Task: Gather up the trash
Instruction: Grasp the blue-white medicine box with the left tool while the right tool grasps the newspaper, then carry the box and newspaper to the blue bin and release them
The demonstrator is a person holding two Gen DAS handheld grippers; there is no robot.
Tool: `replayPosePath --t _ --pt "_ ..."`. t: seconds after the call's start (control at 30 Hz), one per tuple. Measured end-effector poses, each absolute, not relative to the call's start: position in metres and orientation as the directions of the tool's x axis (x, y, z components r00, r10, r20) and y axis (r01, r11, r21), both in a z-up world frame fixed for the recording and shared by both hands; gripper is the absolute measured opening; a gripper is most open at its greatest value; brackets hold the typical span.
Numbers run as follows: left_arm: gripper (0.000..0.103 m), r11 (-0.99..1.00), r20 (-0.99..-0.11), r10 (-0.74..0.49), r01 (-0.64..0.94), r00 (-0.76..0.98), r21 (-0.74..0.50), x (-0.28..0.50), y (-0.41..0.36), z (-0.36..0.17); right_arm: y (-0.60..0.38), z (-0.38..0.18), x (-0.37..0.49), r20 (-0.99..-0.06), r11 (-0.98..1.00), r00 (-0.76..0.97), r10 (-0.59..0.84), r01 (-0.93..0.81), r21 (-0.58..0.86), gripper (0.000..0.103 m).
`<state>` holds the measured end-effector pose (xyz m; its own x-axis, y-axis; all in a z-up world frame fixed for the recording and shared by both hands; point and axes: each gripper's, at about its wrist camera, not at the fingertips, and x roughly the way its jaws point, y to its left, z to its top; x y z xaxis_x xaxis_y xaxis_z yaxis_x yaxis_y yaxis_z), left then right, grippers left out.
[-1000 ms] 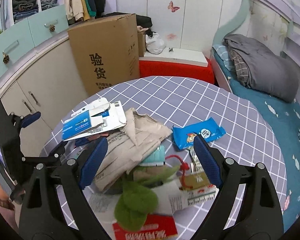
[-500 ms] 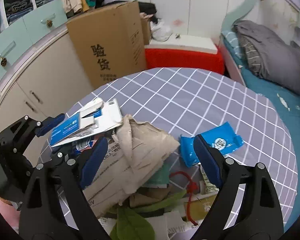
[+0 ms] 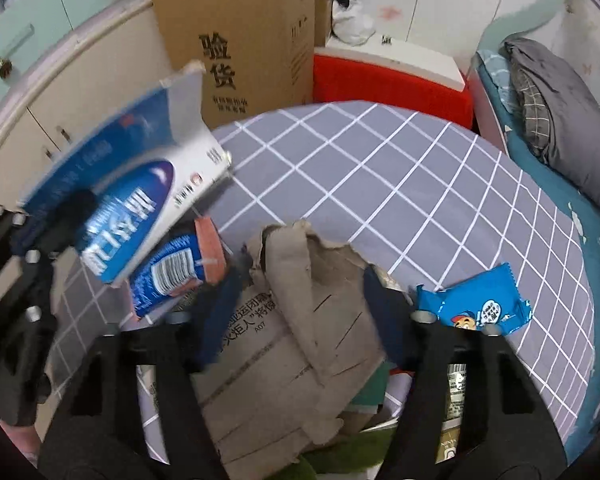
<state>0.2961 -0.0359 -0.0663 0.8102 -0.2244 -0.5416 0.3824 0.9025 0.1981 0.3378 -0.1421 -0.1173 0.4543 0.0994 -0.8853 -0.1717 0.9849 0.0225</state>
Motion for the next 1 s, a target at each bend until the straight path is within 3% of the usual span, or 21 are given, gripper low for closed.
replayPosePath --t 0.13,0.27,0.43,0.73,0.87,1.0 --pt "0.004 0.916 -0.533 -0.232 0.368 0.814 0.162 0.292 -0.033 -0.060 -0.138 -0.113 0.331 -0.875 0.982 0.479 0.072 -0.185 -0.020 0.017" --pt "0.004 0.932 -0.526 -0.222 0.338 0.821 0.134 0.288 -0.027 -0.052 -0.137 -0.092 0.312 -0.830 0.981 0.555 0.056 -0.183 -0.056 0.004" --pt "0.004 0.945 -0.526 -0.246 0.322 0.814 0.056 0.277 -0.016 -0.039 -0.135 -0.059 0.288 -0.780 0.979 0.624 0.037 -0.178 -0.096 0.002" --pt "0.004 0.955 -0.490 -0.248 0.295 0.836 0.021 0.245 -0.003 -0.013 -0.122 -0.013 0.250 -0.709 0.976 0.705 0.018 -0.166 -0.139 0.001" --pt "0.004 0.958 -0.477 -0.245 0.285 0.844 0.013 0.233 0.005 -0.005 -0.116 -0.001 0.244 -0.702 0.978 0.712 0.023 -0.162 -0.132 0.002" --pt "0.004 0.964 -0.486 -0.218 0.264 0.846 0.028 0.224 0.008 -0.006 -0.122 -0.019 0.255 -0.765 0.988 0.644 0.023 -0.130 -0.080 0.003"
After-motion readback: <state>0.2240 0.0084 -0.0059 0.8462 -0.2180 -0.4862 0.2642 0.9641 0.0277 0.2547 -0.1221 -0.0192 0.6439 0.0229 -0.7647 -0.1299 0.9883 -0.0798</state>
